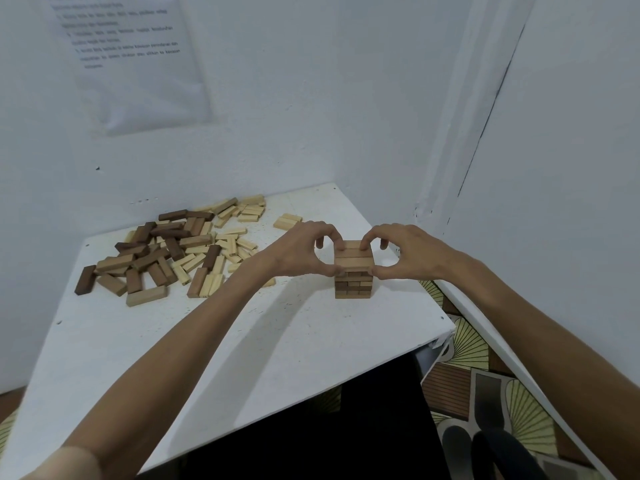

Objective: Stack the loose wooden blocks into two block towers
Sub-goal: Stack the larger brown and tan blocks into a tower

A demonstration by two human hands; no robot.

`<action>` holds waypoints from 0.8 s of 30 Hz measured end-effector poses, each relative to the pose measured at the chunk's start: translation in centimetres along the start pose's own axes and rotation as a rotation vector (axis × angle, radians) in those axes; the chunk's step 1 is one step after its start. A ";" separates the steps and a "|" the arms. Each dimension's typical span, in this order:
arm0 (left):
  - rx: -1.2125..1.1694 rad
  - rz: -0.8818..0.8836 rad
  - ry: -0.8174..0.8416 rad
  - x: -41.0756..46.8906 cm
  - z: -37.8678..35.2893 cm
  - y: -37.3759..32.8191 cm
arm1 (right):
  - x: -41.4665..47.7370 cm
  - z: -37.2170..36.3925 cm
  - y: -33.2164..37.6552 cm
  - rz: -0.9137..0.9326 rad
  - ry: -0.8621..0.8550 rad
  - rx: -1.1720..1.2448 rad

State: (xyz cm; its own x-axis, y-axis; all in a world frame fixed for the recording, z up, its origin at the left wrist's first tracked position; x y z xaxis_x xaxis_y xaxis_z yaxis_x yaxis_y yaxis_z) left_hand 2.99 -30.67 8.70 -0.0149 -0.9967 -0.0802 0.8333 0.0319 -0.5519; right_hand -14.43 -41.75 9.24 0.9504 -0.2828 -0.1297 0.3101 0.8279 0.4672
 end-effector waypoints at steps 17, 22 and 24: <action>-0.043 0.009 0.018 -0.1 0.1 -0.1 | 0.0 -0.4 -0.3 -0.017 0.003 0.079; -0.061 0.008 0.022 -0.2 -0.1 0.0 | 0.0 -0.4 -0.3 -0.030 0.001 0.087; -0.055 0.009 0.024 -0.1 -0.1 0.2 | 0.0 -0.3 -0.3 -0.026 0.000 0.086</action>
State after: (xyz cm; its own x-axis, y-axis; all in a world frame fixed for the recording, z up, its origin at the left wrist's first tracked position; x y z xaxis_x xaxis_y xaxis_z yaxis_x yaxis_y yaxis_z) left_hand 3.08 -30.58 8.54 -0.0218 -0.9942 -0.1051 0.8016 0.0454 -0.5962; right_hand -14.49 -41.84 8.82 0.9420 -0.3039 -0.1426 0.3315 0.7758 0.5369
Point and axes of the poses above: each hand's wrist, its own x-axis towards the middle knuckle, its own z-axis out of the back of the hand, y = z × x, the point moved 6 cm from there along x, towards the middle knuckle, and after that the axes turned 12 degrees about y, right-handed, at the moved point
